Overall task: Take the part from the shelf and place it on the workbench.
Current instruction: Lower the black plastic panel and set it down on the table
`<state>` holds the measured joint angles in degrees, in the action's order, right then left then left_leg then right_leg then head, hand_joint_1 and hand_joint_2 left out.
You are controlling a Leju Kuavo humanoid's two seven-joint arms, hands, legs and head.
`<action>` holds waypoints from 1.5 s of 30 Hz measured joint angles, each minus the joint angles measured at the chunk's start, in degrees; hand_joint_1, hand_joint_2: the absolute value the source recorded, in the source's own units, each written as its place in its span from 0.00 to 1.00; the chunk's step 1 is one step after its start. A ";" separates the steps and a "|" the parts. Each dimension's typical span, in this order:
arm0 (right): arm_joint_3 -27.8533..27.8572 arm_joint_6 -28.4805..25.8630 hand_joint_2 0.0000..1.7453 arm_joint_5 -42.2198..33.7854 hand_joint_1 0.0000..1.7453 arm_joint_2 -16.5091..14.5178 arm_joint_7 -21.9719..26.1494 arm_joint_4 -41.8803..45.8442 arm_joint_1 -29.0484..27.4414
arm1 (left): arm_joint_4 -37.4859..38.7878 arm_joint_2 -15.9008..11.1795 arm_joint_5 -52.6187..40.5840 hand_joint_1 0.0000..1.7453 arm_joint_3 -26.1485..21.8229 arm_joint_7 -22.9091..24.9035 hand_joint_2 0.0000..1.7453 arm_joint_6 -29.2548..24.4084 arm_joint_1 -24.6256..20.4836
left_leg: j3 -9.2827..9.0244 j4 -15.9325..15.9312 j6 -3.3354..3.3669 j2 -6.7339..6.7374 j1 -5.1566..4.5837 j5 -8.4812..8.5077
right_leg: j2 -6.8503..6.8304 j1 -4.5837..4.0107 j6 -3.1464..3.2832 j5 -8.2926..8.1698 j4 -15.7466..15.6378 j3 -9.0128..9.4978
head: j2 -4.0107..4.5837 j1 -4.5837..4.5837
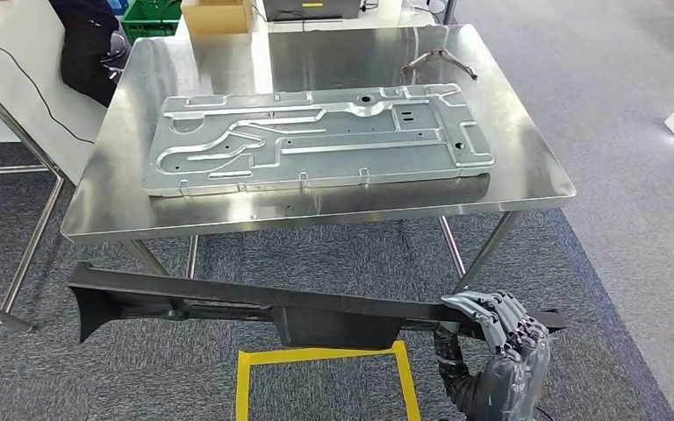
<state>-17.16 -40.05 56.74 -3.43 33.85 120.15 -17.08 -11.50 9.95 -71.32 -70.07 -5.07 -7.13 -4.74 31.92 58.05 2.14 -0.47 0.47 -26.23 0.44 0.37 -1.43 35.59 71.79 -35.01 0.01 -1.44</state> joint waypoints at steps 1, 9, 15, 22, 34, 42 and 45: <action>0.00 0.01 1.00 0.00 1.00 0.00 -0.02 -0.01 -0.01 | 0.00 0.01 0.00 0.00 0.00 0.00 1.00 0.00 0.01 | -0.59 0.00 -0.06 -0.02 0.01 -0.57 | -0.05 0.18 -0.23 1.22 1.65 -1.95 | -0.01 0.00; -0.01 0.02 1.00 -0.01 1.00 0.04 -0.22 -0.02 -0.02 | 0.00 0.19 -0.01 0.00 0.00 0.00 1.00 0.00 -0.14 | -5.86 -0.04 -2.32 -0.31 0.01 -5.11 | -0.34 -0.08 1.36 -10.32 -11.89 -1.43 | 0.00 0.01; -0.02 0.01 1.00 0.02 1.00 -0.02 -0.21 0.01 0.01 | 0.00 0.17 0.00 0.00 0.00 0.00 1.00 0.00 -0.35 | 1.14 13.22 -3.50 0.05 0.28 -8.47 | -0.33 0.06 3.44 -8.17 -13.33 2.74 | -0.01 0.05; -0.03 0.02 1.00 0.02 1.00 -0.01 -0.21 -0.02 0.00 | 0.00 0.03 -0.01 0.00 0.00 -0.01 1.00 -0.01 0.17 | 4.33 3.85 -1.77 0.25 -0.45 0.19 | -0.01 -0.60 2.91 -3.59 -13.42 7.91 | 0.00 0.01; -0.04 0.01 1.00 0.00 1.00 0.06 -0.24 -0.01 0.09 | 0.00 0.10 -0.02 0.00 0.00 0.00 1.00 0.00 0.03 | -3.55 -0.91 -0.14 -0.04 -0.09 -2.28 | -0.23 0.71 -0.44 -0.56 -0.74 -3.47 | 0.00 0.02; -0.04 0.02 1.00 0.02 1.00 0.03 -0.26 0.02 -0.02 | 0.00 0.24 -0.01 0.00 0.00 0.00 1.00 -0.02 -0.39 | -5.96 1.55 -2.84 0.03 -0.07 -4.79 | -0.33 0.53 2.32 -10.72 -12.87 -0.57 | 0.01 0.04; -0.04 0.02 1.00 0.02 1.00 -0.01 -0.24 0.03 0.03 | 0.00 0.21 0.00 0.00 0.00 0.00 1.00 -0.02 -0.48 | 0.09 11.67 -3.46 0.14 0.10 -7.02 | -0.48 0.56 3.17 -9.56 -13.58 1.53 | 0.00 0.04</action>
<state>-17.20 -40.04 56.76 -3.43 33.62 120.19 -17.05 -11.50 10.16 -71.32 -70.07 -5.07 -7.14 -5.22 32.01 69.72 -1.32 -0.34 0.56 -33.25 -0.03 0.93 1.74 26.03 58.21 -33.48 0.01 -1.40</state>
